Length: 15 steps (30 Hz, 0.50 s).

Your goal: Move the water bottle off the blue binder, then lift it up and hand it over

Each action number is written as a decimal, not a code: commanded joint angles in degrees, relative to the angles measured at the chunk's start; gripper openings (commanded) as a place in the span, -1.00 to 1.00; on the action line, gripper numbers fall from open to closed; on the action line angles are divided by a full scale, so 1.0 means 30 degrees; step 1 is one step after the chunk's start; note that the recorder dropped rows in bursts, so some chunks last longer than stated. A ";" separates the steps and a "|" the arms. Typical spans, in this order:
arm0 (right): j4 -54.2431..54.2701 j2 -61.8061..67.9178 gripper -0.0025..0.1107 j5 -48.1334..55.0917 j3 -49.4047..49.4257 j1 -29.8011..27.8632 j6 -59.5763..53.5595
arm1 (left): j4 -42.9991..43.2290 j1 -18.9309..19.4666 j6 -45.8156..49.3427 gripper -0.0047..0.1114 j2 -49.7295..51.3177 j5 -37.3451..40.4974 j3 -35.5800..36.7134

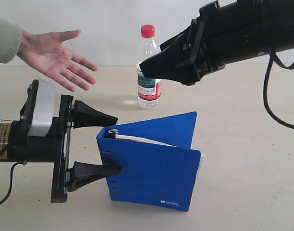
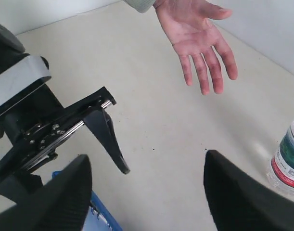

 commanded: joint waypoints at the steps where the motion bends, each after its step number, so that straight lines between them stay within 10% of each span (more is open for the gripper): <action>1: -0.0089 -0.0185 0.10 0.0137 -0.0029 0.0031 0.0104 | -0.0245 0.0013 -0.0329 0.48 0.1151 -0.2531 0.0114; 15: -0.0089 -0.0185 0.09 0.0199 -0.0029 0.0031 0.0193 | -0.3206 -0.2512 0.2343 0.37 0.3974 -0.2531 -0.1006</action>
